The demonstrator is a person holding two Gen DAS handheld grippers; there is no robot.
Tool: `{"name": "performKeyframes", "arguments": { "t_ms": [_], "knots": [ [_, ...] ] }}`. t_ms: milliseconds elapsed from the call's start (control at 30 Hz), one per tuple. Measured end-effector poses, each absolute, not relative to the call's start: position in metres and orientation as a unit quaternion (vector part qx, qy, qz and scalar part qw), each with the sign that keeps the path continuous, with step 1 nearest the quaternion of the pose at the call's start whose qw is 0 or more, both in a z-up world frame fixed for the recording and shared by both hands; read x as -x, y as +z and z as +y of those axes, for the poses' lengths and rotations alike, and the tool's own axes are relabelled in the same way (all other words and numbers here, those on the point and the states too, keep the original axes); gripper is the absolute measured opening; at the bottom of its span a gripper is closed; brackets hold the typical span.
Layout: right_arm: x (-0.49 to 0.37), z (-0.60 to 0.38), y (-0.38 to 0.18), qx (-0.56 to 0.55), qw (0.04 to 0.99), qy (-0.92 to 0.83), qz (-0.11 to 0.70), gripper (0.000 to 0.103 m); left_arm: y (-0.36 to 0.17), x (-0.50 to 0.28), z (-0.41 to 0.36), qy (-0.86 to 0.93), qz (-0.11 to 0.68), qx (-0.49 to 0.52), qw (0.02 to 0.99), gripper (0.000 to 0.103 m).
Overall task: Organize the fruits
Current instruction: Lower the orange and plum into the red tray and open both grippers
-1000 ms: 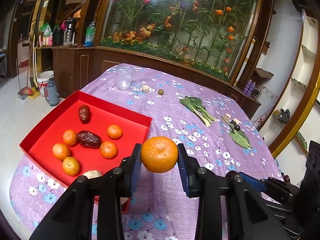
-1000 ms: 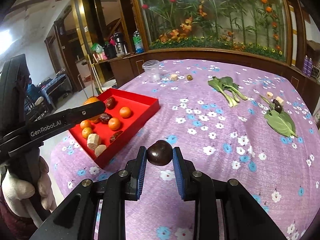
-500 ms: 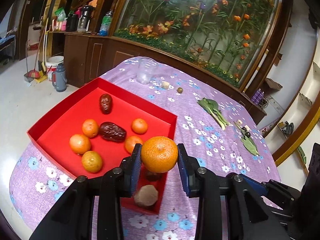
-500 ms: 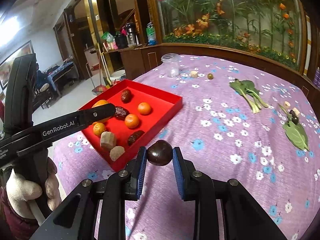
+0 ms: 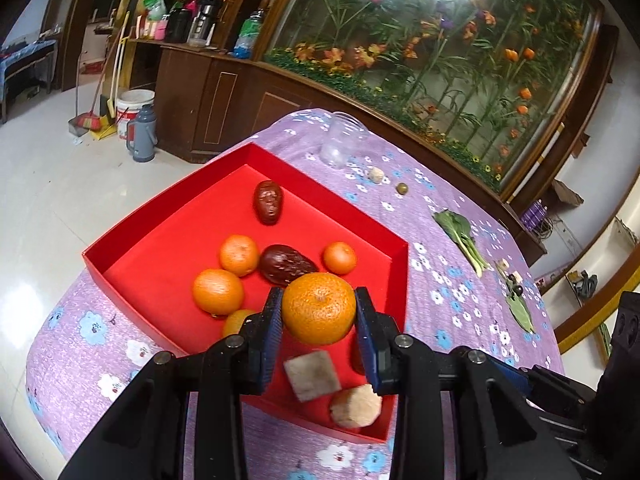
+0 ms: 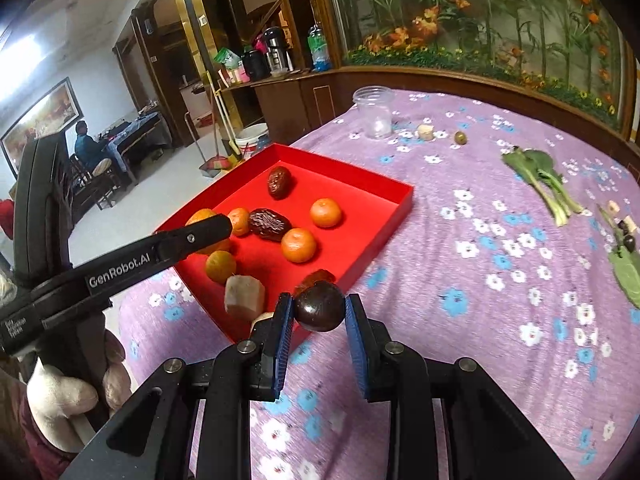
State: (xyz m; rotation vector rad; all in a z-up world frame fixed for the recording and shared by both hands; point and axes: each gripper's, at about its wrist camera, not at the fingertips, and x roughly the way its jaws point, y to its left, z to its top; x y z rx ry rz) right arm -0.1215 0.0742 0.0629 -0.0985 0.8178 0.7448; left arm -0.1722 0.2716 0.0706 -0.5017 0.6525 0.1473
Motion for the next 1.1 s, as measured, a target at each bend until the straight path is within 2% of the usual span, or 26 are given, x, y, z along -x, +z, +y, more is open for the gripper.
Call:
{"name": "performKeyframes", "arguments": {
  "t_ms": [333,1100],
  "knots": [
    [0.105,0.108,0.067,0.053,0.843,0.372,0.385,0.029,0.072,0.172,0.312,0.104,0.307,0.261,0.909,0.034],
    [0.023,0.195,0.043,0.019,0.813,0.393,0.428,0.030,0.057,0.124,0.341,0.165,0.343,0.202,0.902,0.034]
  ]
}}
